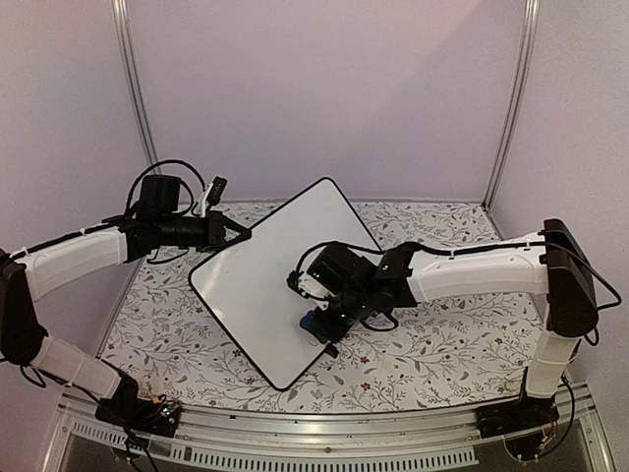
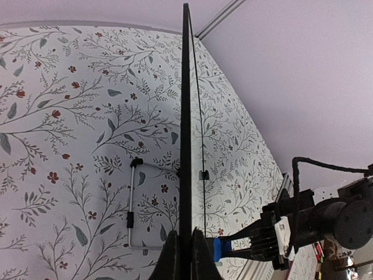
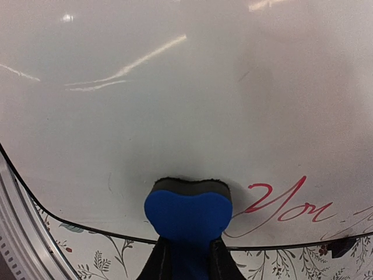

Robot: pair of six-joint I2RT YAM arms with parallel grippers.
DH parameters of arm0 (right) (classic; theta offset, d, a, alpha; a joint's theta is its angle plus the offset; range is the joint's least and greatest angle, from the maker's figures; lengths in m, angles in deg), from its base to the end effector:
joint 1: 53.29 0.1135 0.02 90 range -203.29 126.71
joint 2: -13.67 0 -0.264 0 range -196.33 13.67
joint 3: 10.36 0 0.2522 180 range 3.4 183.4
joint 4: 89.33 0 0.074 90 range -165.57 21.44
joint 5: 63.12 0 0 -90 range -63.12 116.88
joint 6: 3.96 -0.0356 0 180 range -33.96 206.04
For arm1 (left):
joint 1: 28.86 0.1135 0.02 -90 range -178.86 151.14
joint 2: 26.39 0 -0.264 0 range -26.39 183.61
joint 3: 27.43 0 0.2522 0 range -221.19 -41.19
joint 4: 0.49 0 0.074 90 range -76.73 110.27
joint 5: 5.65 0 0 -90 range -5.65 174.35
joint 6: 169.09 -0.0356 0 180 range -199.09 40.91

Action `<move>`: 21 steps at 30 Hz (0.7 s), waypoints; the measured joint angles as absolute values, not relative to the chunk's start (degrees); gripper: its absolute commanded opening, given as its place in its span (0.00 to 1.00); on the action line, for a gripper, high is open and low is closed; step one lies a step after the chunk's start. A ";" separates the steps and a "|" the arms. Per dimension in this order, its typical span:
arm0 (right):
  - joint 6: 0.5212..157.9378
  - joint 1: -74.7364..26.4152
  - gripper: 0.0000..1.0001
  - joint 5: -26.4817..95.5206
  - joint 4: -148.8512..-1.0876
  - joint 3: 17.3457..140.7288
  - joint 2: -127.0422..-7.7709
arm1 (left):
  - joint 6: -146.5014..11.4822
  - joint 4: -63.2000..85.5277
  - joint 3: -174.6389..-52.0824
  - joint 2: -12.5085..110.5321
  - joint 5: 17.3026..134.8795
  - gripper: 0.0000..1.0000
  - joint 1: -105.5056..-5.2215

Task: Erase the whiteboard
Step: Erase the whiteboard at the center of the board.

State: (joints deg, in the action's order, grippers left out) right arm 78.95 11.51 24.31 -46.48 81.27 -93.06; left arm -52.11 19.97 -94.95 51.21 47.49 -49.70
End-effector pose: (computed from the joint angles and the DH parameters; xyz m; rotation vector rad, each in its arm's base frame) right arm 0.1707 0.3591 0.2078 -1.2569 2.3162 0.3964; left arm 0.2727 -0.1266 0.2751 0.2957 2.1855 -1.1615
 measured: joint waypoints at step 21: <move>77.92 13.08 0.07 24.44 -39.34 79.08 -93.02 | -52.04 19.97 -94.95 51.21 47.49 0.00 -49.70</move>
